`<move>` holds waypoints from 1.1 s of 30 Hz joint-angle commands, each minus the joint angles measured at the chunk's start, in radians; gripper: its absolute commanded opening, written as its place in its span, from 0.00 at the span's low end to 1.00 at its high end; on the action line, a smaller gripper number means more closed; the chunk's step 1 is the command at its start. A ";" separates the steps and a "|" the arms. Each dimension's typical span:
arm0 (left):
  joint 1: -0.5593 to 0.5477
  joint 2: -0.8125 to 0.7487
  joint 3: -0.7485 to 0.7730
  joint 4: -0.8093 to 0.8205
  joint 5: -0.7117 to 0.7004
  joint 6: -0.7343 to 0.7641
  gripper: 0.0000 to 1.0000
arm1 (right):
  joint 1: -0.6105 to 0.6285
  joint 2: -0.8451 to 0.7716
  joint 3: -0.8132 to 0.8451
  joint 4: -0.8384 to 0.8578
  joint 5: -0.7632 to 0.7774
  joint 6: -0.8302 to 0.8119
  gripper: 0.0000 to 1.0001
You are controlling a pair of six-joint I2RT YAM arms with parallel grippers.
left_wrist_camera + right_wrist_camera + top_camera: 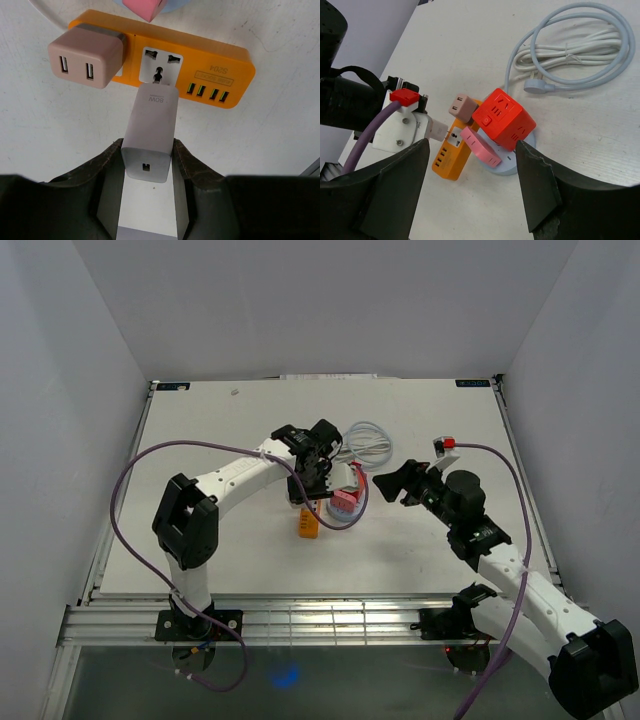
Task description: Insert the plug
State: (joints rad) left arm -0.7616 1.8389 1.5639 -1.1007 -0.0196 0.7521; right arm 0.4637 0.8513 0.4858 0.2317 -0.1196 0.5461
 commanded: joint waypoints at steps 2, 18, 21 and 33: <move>-0.011 0.011 0.059 -0.010 -0.020 0.024 0.00 | -0.007 -0.024 0.002 -0.011 0.072 -0.005 0.74; -0.068 0.068 0.110 -0.021 -0.071 0.027 0.00 | -0.014 -0.005 0.005 -0.009 0.051 -0.005 0.74; -0.067 0.085 0.105 -0.024 -0.094 0.027 0.00 | -0.016 -0.004 0.004 -0.011 0.046 -0.003 0.74; -0.076 0.117 0.105 -0.030 -0.095 0.026 0.00 | -0.022 -0.021 -0.001 -0.017 0.047 -0.003 0.74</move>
State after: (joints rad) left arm -0.8299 1.9511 1.6386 -1.1225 -0.1043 0.7704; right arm 0.4461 0.8459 0.4839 0.2031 -0.0746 0.5457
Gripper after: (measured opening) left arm 0.472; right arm 0.737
